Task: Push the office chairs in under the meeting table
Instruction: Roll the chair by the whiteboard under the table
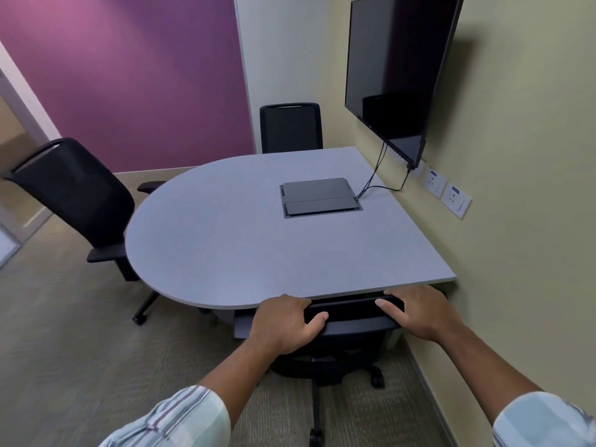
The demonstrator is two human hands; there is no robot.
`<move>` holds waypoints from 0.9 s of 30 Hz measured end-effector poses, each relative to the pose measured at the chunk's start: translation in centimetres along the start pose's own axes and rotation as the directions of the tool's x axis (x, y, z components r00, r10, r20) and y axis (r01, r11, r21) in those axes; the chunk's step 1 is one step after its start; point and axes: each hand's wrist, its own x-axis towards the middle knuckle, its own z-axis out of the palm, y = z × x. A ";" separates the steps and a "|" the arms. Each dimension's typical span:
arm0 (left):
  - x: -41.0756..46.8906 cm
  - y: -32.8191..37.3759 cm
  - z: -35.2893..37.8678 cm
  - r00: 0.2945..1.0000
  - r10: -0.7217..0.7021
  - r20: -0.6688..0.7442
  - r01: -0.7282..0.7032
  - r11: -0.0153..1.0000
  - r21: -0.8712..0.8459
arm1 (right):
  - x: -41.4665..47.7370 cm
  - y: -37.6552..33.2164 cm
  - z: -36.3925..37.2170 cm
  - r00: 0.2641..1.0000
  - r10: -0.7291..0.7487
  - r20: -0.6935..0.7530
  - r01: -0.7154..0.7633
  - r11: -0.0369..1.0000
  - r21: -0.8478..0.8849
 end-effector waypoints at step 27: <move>4.9 3.8 0.6 0.998 -0.039 0.040 0.040 0.999 -0.029 | 4.3 7.0 1.1 0.997 -0.076 -0.017 0.076 0.997 -0.020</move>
